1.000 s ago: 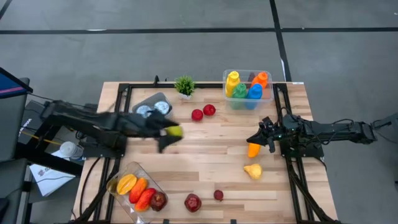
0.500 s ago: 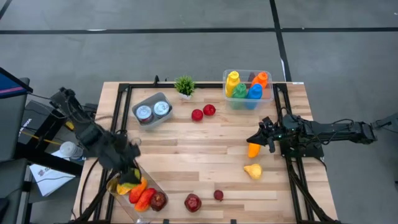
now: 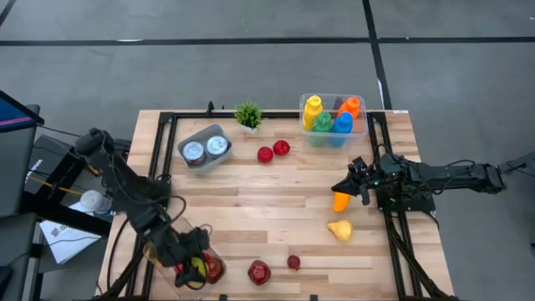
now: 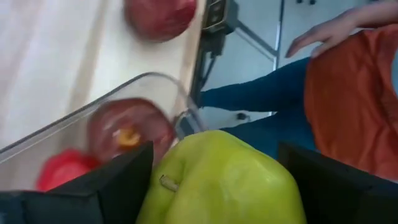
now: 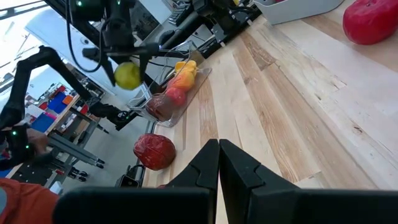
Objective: Pick & Place Food Item
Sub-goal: Put the green apple into the bottom transparent bin
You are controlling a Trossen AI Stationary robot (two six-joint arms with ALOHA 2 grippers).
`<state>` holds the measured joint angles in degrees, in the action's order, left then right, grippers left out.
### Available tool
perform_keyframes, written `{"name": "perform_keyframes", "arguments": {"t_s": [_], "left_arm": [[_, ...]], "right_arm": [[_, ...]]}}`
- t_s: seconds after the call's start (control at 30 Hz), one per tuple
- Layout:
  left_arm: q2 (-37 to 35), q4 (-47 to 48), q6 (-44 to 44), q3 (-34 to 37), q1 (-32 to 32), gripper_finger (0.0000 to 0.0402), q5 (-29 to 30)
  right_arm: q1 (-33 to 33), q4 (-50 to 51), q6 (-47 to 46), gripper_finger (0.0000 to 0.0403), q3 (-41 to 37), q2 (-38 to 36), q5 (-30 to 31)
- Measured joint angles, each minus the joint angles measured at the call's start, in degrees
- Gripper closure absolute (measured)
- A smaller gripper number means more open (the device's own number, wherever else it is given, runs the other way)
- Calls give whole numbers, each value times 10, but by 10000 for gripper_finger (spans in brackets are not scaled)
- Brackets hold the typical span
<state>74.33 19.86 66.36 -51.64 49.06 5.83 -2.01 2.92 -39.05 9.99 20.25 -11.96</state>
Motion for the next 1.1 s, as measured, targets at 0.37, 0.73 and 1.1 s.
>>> {"name": "perform_keyframes", "arguments": {"t_s": [0.37,0.73,1.1], "left_arm": [[61,-50,1,0,37,71,-2],[63,-49,-1,0,38,70,-2],[63,-47,3,0,50,70,-9]], "right_arm": [[0,0,0,397,0,0,0],[0,0,0,397,0,0,0],[0,0,0,397,0,0,0]]}}
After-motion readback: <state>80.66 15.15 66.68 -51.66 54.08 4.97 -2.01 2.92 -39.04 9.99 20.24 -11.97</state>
